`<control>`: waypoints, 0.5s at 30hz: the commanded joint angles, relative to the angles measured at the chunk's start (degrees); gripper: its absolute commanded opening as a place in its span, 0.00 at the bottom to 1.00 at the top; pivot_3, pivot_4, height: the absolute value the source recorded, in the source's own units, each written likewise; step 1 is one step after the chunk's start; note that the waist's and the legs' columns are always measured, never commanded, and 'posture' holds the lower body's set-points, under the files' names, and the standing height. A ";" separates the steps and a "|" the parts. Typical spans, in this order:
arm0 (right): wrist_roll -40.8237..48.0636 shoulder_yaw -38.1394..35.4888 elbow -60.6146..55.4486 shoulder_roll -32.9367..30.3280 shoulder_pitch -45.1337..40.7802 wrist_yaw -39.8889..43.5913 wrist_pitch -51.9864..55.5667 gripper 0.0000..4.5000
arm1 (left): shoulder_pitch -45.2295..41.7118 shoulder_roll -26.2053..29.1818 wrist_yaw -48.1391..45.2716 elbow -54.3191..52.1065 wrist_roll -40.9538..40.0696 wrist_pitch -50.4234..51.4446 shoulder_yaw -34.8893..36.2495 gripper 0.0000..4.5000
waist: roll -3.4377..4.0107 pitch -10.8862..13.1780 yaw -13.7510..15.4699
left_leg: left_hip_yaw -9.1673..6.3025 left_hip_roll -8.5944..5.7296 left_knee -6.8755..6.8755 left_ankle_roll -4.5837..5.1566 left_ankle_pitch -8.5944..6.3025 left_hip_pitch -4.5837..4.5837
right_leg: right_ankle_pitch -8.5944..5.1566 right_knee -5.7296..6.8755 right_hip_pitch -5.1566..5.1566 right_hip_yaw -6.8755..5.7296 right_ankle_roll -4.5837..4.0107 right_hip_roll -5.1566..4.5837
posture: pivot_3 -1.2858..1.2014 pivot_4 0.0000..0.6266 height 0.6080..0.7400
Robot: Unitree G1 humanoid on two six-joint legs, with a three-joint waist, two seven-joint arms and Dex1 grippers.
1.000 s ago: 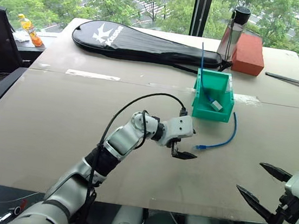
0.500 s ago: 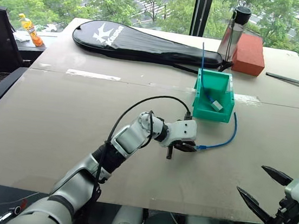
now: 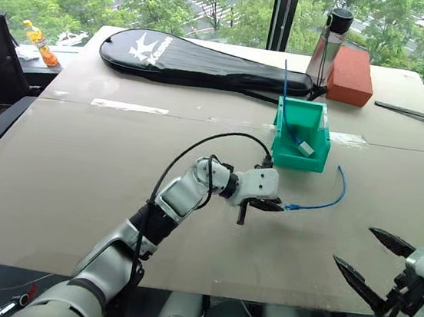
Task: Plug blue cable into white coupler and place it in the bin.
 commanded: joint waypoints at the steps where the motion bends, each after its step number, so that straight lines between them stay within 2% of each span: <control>1: 15.15 0.47 -1.43 0.96 -2.84 -8.46 6.92 1.00 | 0.58 -0.74 -0.55 -4.19 -5.06 -5.93 5.14 0.01 | 0.00 0.00 0.04 | -0.03 0.00 0.00 0.00 0.00 -0.01 | 0.01 0.00 0.00 0.01 -0.01 -0.01 | 0.52 0.24 1.00; 8: 39.20 6.36 1.31 1.89 -15.35 -33.52 9.72 1.00 | -1.58 -3.35 5.14 -3.70 -4.16 -16.32 9.90 0.01 | -0.02 0.00 0.01 | 0.01 -0.08 0.08 0.01 0.00 -0.06 | 0.03 0.00 0.03 0.06 -0.01 -0.07 | 0.52 0.24 1.00; 12: 46.44 12.21 2.72 3.22 -23.37 -42.84 7.19 0.75 | -2.26 -3.50 6.60 -2.66 -3.40 -20.08 10.40 0.00 | -0.04 -0.01 -0.05 | -0.02 -0.07 0.10 0.01 0.00 -0.08 | 0.08 0.00 0.06 0.04 0.07 0.03 | 0.52 0.24 1.00; 15: 47.83 15.59 4.86 4.28 -28.38 -47.67 5.71 0.75 | -2.33 -3.32 7.16 -2.25 -3.50 -21.84 10.72 0.00 | -0.05 -0.01 -0.13 | 0.02 -0.08 0.10 0.01 0.00 -0.06 | 0.17 0.00 0.04 0.02 0.22 0.08 | 0.52 0.24 1.00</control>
